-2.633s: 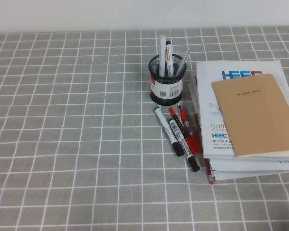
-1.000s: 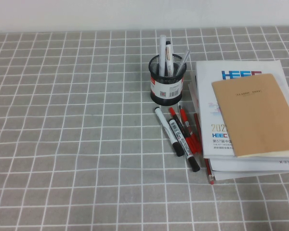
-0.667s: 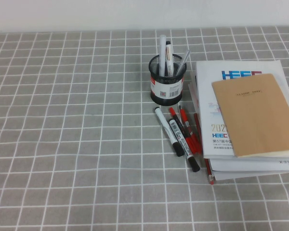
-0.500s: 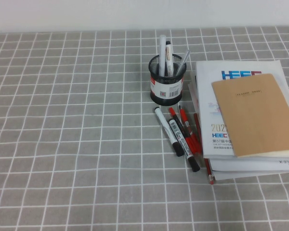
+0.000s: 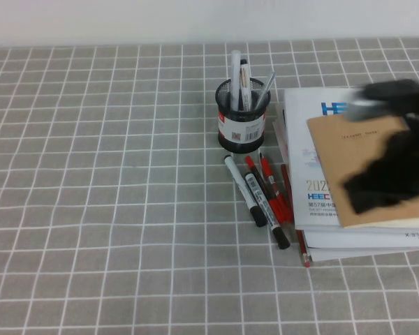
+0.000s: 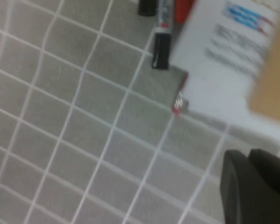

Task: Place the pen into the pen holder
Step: Pick up the pen on the table

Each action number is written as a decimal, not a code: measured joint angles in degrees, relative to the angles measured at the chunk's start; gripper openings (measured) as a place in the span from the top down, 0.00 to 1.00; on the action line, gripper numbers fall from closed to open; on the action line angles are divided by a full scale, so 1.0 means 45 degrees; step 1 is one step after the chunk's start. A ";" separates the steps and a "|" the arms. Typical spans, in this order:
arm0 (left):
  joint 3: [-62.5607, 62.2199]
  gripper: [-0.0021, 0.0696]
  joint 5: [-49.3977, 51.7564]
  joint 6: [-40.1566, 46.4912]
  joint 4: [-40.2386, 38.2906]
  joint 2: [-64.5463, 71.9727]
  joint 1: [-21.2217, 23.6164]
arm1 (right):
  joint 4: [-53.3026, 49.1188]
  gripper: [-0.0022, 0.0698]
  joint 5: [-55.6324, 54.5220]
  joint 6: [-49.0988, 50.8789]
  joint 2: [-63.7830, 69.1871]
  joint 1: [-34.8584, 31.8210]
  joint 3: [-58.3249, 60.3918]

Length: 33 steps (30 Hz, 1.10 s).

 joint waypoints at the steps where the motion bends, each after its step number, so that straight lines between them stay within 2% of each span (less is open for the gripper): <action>1: 0.0000 0.98 0.0000 0.0000 0.0000 0.0000 0.0000 | -0.0362 0.99 0.0384 0.0153 0.0854 0.0381 -0.0883; 6: 0.0000 0.98 0.0000 0.0000 0.0000 0.0000 0.0000 | -0.1048 0.99 0.1880 0.0397 0.4857 0.1585 -0.5220; 11: 0.0000 0.98 0.0000 0.0000 0.0000 0.0000 0.0000 | -0.1629 0.99 0.2031 0.0579 0.7930 0.2353 -0.9389; 16: 0.0000 0.98 0.0000 0.0000 0.0000 0.0000 0.0000 | -0.2051 0.99 0.2114 0.0938 0.9868 0.2774 -1.2014; 20: 0.0000 0.98 0.0000 0.0000 0.0000 0.0000 0.0000 | -0.2199 0.96 0.2126 0.1241 1.0805 0.2854 -1.2984; 23: 0.0000 0.98 0.0000 0.0000 0.0000 0.0000 0.0000 | -0.2330 0.86 0.2160 0.1393 1.1094 0.2854 -1.3056; 28: 0.0000 0.98 0.0000 0.0000 0.0000 0.0000 0.0000 | -0.2451 0.61 0.2160 0.1472 1.1255 0.2854 -1.3078; 33: 0.0000 0.98 0.0000 0.0000 0.0000 0.0000 0.0000 | -0.2703 0.57 0.2178 0.1526 1.1255 0.2903 -1.3070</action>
